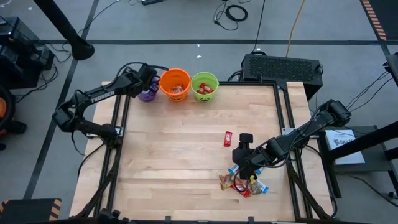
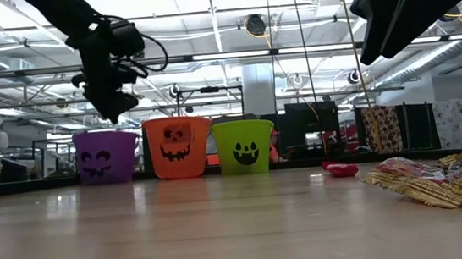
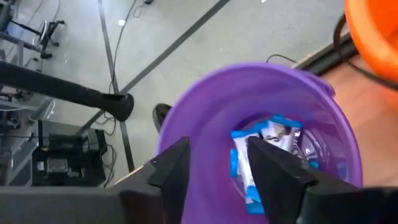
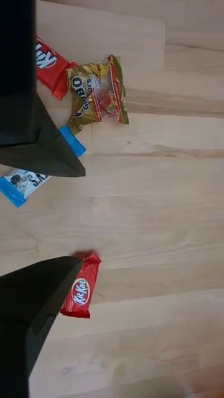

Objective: Sort candy by brand, put in halloween buckets
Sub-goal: Put golden candy into the orange bucket

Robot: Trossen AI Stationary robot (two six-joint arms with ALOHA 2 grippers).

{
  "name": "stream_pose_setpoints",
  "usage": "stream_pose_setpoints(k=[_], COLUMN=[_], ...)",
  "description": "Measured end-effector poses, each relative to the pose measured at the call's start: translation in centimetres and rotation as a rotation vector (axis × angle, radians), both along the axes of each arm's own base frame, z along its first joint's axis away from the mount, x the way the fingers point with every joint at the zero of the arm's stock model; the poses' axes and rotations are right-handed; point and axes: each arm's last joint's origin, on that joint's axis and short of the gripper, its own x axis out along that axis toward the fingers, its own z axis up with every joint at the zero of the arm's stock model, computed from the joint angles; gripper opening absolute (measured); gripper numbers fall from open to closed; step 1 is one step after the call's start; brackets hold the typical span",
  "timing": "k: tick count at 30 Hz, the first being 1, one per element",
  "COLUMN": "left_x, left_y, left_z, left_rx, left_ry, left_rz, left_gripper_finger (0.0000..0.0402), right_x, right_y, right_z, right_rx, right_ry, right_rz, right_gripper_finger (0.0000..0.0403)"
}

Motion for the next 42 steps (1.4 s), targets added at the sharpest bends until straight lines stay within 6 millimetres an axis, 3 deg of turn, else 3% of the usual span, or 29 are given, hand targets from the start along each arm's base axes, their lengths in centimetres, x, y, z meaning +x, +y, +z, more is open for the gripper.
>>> stream_pose_setpoints(k=[4, 7, 11, 15, 20, 25, 32, 37, 42], left_x=[0.2, 0.4, 0.7, 0.6, 1.5, 4.1, 8.1, 10.2, 11.4], left_y=[-0.2, -1.0, -3.3, -6.4, -10.7, -15.5, -23.1, -27.7, -30.8], left_z=[1.6, 4.0, 6.9, 8.6, 7.4, 5.6, 4.4, 3.1, -0.1], left_rx=[0.012, 0.029, -0.021, -0.112, -0.273, -0.330, -0.156, -0.081, -0.097], left_ry=[0.013, -0.017, -0.209, -0.439, -0.566, -0.684, -0.902, -0.939, -0.806], left_rz=[0.001, -0.028, -0.137, -0.286, -0.473, -0.666, -1.036, -1.225, -1.353], left_gripper_finger=[0.0182, 0.0183, 0.0183, 0.0183, 0.0183, 0.0183, 0.0183, 0.0183, 0.0182], right_x=[0.0, 0.0, 0.0, 0.1, 0.1, 0.1, -0.3, -0.8, -1.2], right_y=[0.0, 0.0, 0.0, 0.0, 0.1, 0.0, -0.1, 0.7, 2.5], right_z=[0.0, 0.0, 0.0, 0.1, 0.1, 0.0, -0.4, -1.9, -3.8], right_rx=[0.000, 0.000, 0.003, 0.024, 0.055, 0.051, 0.030, 0.083, 0.321], right_ry=[0.000, 0.000, -0.001, -0.016, -0.029, -0.023, 0.013, -0.014, -0.078], right_rz=[0.000, 0.000, -0.005, -0.030, -0.072, -0.073, -0.074, -0.080, -0.035], right_gripper_finger=[0.0212, 0.0212, 0.0212, 0.0212, 0.0212, 0.0212, 0.0212, 0.0212, 0.0212])
